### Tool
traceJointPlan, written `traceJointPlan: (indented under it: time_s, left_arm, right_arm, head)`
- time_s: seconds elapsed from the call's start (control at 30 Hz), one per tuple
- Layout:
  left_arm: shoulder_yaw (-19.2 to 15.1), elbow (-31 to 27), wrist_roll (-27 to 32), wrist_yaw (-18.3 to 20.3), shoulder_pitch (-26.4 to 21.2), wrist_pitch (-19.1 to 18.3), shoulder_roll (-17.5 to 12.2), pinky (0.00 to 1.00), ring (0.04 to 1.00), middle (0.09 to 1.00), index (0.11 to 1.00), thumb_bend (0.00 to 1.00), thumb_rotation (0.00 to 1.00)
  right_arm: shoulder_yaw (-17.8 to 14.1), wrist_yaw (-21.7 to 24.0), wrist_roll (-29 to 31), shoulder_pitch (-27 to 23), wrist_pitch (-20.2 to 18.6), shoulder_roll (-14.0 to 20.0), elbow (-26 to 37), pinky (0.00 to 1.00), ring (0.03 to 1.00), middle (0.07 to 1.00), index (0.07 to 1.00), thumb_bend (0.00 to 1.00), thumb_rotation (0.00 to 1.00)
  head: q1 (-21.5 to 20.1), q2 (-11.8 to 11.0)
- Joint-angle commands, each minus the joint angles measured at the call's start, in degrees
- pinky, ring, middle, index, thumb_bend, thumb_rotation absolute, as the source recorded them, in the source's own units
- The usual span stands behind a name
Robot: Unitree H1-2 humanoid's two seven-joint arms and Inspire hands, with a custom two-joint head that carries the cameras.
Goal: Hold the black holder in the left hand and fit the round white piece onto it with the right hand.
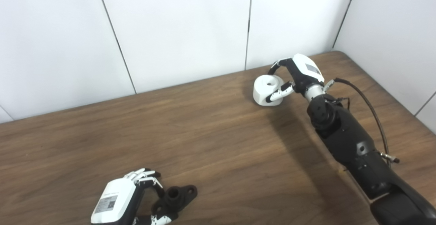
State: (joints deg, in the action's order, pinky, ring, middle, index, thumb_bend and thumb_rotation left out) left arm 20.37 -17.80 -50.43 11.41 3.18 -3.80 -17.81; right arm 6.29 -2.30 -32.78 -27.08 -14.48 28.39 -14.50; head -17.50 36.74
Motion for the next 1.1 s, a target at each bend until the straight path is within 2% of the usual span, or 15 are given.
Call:
traceJointPlan:
  time_s: [0.0,0.13,0.43,0.7,0.93,1.07]
  left_arm:
    - [0.81,1.46,-0.85,3.55,2.02,-1.91,-0.73,0.85,0.865,0.792,0.487,0.52,0.06]
    - [0.99,1.79,-1.16,3.47,1.92,-1.99,-0.22,0.85,0.867,0.793,0.487,0.52,0.06]
    - [1.86,2.16,-2.88,3.65,1.62,-2.97,1.59,0.85,0.871,0.795,0.487,0.52,0.06]
    - [3.44,1.94,-5.21,4.6,0.97,-5.02,3.54,0.86,0.873,0.797,0.488,0.52,0.06]
    - [4.31,0.92,-6.37,6.53,0.54,-7.35,4.56,0.85,0.877,0.808,0.489,0.52,0.06]
    - [4.49,0.37,-6.73,7.15,0.33,-8.07,4.9,0.84,0.875,0.81,0.489,0.52,0.06]
  right_arm:
    - [-0.65,-0.37,-0.49,-1.0,1.84,1.94,4.03,0.81,0.884,0.796,0.483,0.52,0.13]
    - [-0.22,2.24,-0.83,0.52,1.14,2.45,9.8,0.81,0.888,0.795,0.483,0.52,0.13]
    - [-0.15,10.26,-1.03,4.05,-1.28,2.57,24.49,0.77,0.877,0.79,0.483,0.53,0.14]
    - [1.2,18.93,-3.04,6.1,-7.73,0.59,38.74,0.79,0.873,0.778,0.483,0.53,0.14]
    - [3.67,25.86,-4.14,6.71,-11.1,-1.28,46.73,0.78,0.871,0.776,0.483,0.52,0.14]
    - [4.8,28.87,-3.66,6.93,-12.07,-3.67,50.01,0.78,0.873,0.77,0.482,0.52,0.14]
  head:
    - [0.27,0.1]
    - [1.22,0.22]
    - [6.25,0.86]
    - [11.45,2.35]
    - [11.95,3.46]
    - [12.77,4.46]
